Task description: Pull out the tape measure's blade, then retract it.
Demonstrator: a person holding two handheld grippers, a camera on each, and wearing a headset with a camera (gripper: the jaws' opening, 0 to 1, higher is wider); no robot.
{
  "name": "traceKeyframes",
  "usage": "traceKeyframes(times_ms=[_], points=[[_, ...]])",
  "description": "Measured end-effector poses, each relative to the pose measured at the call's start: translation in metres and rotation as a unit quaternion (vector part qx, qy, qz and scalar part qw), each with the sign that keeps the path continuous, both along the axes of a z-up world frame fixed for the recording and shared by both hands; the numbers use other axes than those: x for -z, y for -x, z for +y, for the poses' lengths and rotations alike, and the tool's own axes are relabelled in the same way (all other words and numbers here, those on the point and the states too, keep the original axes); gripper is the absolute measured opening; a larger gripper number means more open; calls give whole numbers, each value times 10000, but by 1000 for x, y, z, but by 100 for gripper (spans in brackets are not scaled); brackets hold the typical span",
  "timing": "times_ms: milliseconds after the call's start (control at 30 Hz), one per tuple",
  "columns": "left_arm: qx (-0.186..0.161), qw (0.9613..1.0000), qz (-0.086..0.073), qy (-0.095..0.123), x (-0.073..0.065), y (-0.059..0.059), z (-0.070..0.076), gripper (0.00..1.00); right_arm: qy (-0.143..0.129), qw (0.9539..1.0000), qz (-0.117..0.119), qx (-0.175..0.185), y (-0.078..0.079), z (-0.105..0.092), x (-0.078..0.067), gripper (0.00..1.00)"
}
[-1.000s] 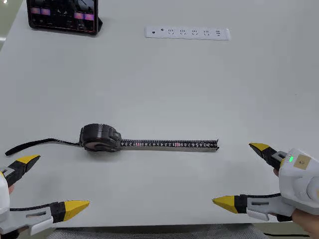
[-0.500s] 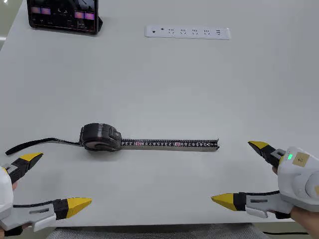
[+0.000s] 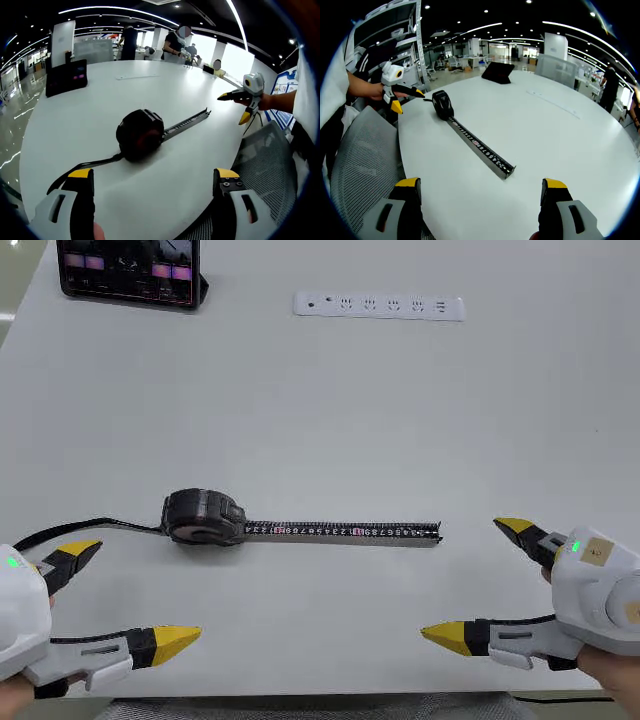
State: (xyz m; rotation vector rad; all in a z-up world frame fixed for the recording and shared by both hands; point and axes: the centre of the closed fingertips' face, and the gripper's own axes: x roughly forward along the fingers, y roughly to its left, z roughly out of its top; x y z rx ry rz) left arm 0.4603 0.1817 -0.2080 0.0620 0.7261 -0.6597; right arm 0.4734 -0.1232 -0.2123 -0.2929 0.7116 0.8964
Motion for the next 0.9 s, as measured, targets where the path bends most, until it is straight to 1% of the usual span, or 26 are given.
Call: traceKeyframes(times_ms=[133, 200, 233, 367, 500, 600, 900], points=[[-48, 10000, -25, 33, 0, -5, -3, 97, -13, 10000, -4, -6, -2, 1, -1, 99], [-99, 9999, -24, 45, 0, -7, -4, 97, -62, 10000, 16, 3, -3, 2, 0, 99], [-124, 9999, -22, 72, 0, -8, -5, 97, -62, 10000, 22, -2, -3, 2, 1, 99], [-155, 9999, -11, 59, 0, -11, -9, 97, -73, 10000, 42, -1, -3, 2, 2, 99], [-219, 9997, -22, 119, -1, -15, -10, 97, -67, 10000, 40, 0, -4, 2, 2, 99], [-243, 9996, 15, 165, 0, -17, -13, 96, -81, 10000, 43, 13, -5, 1, 2, 99], [-328, 9991, 45, 258, 1, -26, -21, 96, -69, 10000, 33, 42, -7, -2, 2, 99]])
